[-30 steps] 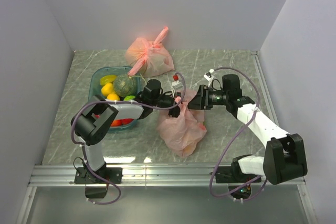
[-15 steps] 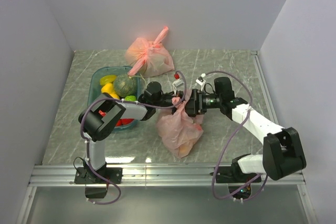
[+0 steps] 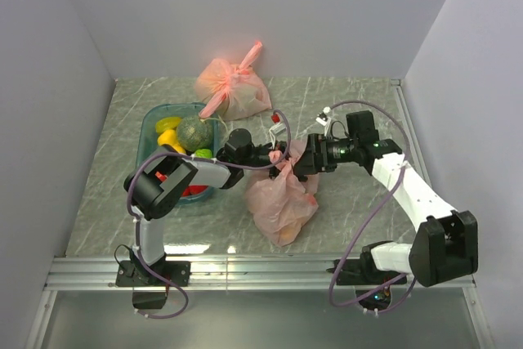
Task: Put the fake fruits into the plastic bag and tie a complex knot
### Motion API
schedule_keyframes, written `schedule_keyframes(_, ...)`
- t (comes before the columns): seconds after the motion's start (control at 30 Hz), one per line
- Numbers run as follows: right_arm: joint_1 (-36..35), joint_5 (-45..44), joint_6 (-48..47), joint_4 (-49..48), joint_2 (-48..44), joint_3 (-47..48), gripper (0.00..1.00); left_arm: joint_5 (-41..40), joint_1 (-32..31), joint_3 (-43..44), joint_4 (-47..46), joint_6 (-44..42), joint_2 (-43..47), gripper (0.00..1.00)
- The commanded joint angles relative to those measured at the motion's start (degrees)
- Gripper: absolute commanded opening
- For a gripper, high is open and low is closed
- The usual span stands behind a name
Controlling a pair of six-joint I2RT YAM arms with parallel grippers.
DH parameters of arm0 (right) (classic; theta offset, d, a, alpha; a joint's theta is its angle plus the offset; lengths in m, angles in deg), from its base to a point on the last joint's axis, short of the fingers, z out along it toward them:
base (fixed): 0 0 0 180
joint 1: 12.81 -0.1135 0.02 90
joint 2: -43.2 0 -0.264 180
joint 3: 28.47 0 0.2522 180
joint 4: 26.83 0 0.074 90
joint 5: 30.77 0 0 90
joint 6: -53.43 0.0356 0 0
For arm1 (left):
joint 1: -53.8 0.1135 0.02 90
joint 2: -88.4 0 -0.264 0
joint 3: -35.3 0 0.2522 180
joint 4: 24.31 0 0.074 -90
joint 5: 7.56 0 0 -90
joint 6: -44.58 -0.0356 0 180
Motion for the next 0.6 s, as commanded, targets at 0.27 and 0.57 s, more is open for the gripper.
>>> schedule_keyframes(0.27, 7.74, 1.1, -13.97, 13.79, -5.18, 4.42, 0.63, 0.62, -0.48, 0.43, -2.99, -0.23, 1.23, 0.02)
schedule_keyframes(0.57, 7.92, 6.37, -9.94, 7.55, -2.99, 2.67, 0.5, 0.36, -0.39, 0.44, -2.82, -0.32, 1.14, 0.02)
